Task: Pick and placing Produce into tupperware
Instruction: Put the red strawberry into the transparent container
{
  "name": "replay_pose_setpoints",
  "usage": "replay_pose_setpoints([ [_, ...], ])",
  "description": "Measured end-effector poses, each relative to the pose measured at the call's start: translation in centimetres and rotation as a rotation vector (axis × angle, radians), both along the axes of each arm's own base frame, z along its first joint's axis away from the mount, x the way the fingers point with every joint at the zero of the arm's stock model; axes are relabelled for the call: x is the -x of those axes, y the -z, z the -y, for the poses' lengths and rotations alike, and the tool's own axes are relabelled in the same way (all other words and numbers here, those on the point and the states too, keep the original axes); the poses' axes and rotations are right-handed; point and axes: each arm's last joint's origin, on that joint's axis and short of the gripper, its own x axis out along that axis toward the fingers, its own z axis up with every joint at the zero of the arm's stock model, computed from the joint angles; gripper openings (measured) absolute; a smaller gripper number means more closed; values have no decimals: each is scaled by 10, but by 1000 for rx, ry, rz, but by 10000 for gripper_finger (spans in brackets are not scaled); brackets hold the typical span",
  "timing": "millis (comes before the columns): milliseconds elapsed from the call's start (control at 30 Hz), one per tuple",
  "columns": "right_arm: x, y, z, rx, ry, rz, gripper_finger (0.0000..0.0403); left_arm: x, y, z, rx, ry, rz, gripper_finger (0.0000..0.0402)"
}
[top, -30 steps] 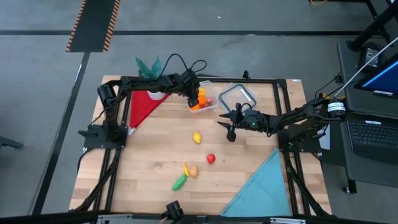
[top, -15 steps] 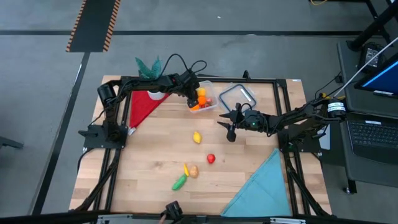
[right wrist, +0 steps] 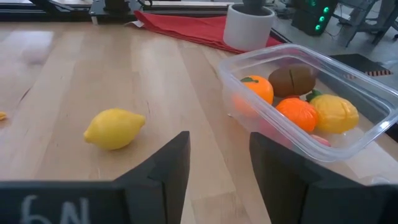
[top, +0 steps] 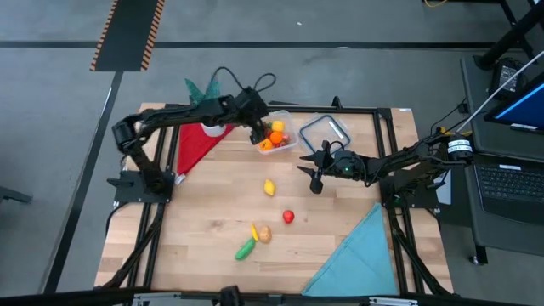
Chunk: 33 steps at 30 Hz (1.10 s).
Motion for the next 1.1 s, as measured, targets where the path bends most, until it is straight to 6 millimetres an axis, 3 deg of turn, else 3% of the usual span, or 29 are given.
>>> replay_pose_setpoints([
  [100,0,0,0,-14,4,-1,168,17,-15,11,-8,24,63,273],
  [200,0,1,0,-12,3,-6,168,39,-16,26,7,47,142,277],
  [467,0,1,0,32,-13,-19,168,102,-3,90,-11,106,388,273],
  [633,-1,-2,0,35,-13,11,168,134,6,130,-98,197,592,278],
  [733,-1,-5,0,44,-15,37,168,151,18,146,-115,209,627,276],
  [900,-3,-9,-1,63,-39,84,168,166,33,164,-100,222,664,274],
  [1100,-5,-15,-3,129,-135,115,168,168,33,180,-86,287,692,278],
])
